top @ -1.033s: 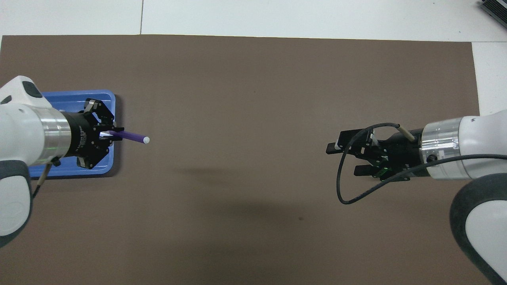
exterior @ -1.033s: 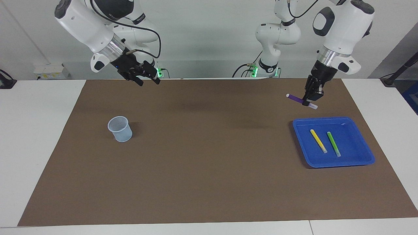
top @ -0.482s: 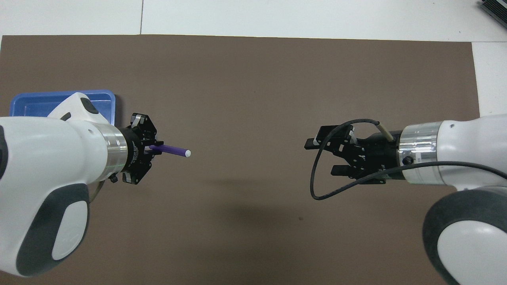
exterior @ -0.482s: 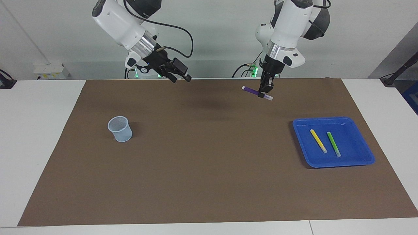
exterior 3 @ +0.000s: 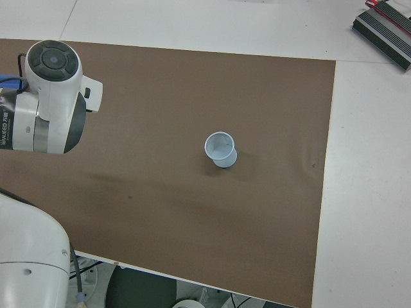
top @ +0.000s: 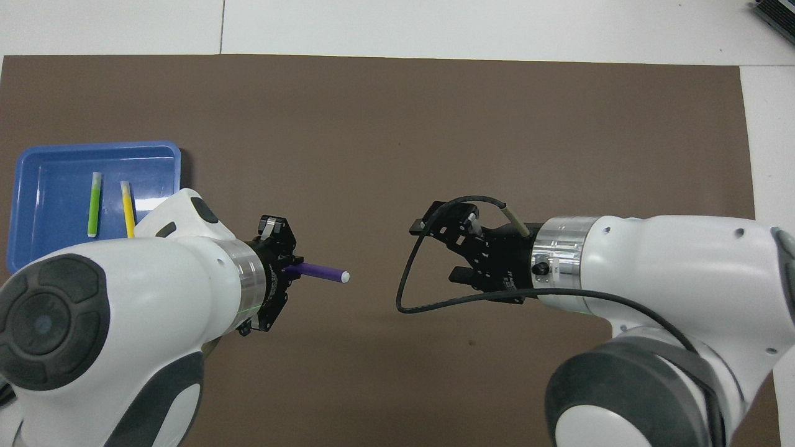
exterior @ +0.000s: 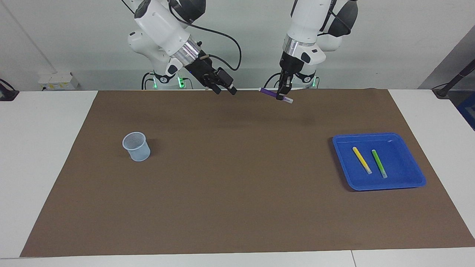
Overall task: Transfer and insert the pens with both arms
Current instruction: 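Carry the pen toward center while the right gripper approaches it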
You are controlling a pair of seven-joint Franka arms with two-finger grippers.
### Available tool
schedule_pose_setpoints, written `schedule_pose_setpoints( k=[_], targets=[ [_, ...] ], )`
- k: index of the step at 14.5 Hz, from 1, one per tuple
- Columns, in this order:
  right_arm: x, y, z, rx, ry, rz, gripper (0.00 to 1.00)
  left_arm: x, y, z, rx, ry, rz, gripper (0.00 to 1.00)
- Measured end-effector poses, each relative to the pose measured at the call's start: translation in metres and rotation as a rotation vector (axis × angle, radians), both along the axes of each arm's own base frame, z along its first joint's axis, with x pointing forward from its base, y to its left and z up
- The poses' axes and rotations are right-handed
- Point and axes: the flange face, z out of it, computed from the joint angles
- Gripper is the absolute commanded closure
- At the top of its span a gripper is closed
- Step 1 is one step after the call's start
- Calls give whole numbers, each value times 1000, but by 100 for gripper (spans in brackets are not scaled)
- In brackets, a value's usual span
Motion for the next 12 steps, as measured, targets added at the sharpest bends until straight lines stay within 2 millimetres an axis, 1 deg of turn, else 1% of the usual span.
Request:
schedule_pose_setpoints(
  k=[3, 8, 12],
  targets=[
    [-5, 18, -1, 19, 19, -43, 0, -7, -6, 2, 5, 6, -2, 100],
    [-25, 52, 3, 40, 32, -38, 0, -11, -8, 5, 6, 6, 1, 100],
    [-33, 66, 6, 55, 39, -54, 0, -15, -10, 7, 12, 13, -4, 100]
  ],
)
